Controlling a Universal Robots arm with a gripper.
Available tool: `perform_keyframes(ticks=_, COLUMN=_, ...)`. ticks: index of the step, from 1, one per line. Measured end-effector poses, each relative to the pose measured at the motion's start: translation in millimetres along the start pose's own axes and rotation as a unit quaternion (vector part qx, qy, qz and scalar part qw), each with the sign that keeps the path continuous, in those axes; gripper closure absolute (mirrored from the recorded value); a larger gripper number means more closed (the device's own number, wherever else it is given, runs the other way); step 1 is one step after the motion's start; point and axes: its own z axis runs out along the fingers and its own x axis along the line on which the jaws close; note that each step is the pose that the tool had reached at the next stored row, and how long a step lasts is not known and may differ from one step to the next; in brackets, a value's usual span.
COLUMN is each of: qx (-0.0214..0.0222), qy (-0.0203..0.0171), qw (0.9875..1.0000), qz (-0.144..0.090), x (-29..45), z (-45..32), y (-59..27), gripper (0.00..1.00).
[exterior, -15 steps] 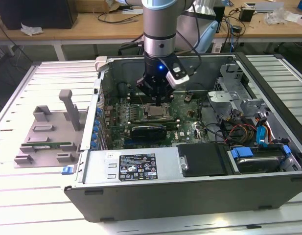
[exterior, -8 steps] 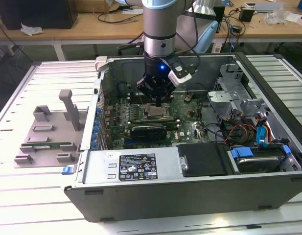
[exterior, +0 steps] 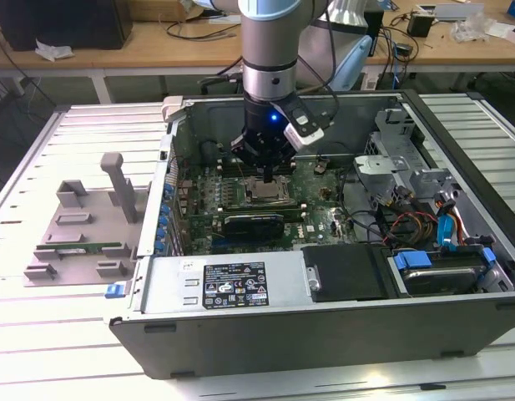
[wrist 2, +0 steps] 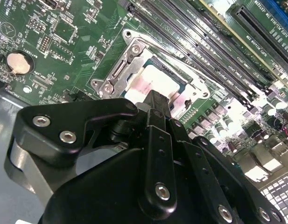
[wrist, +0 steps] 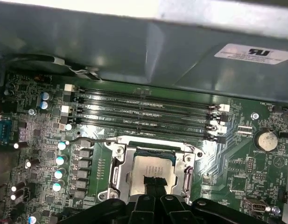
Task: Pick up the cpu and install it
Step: 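Close the cpu cover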
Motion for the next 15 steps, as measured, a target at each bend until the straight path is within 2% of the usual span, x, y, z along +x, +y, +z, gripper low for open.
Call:
perform_keyframes(ticks=1, qx=-0.0007, qy=0.0000, qw=1.0000, qz=0.000, x=0.3, z=1.8, y=-0.8, gripper=0.89)
perform_keyframes(ticks=3, qx=-0.0051, qy=-0.0007, qw=1.0000, qz=0.000, x=2.2, z=4.2, y=-2.1, gripper=0.89)
perform_keyframes(ticks=5, qx=-0.0063, qy=-0.0013, qw=1.0000, qz=0.000, x=5.1, z=4.9, y=-1.8, gripper=0.89)
perform_keyframes(ticks=7, qx=-0.0063, qy=-0.0019, qw=1.0000, qz=0.000, x=12.0, z=6.1, y=-1.0, gripper=0.89)
perform_keyframes(ticks=15, qx=-0.0063, qy=-0.0024, qw=1.0000, qz=0.000, x=24.6, z=11.7, y=0.5, gripper=0.89)
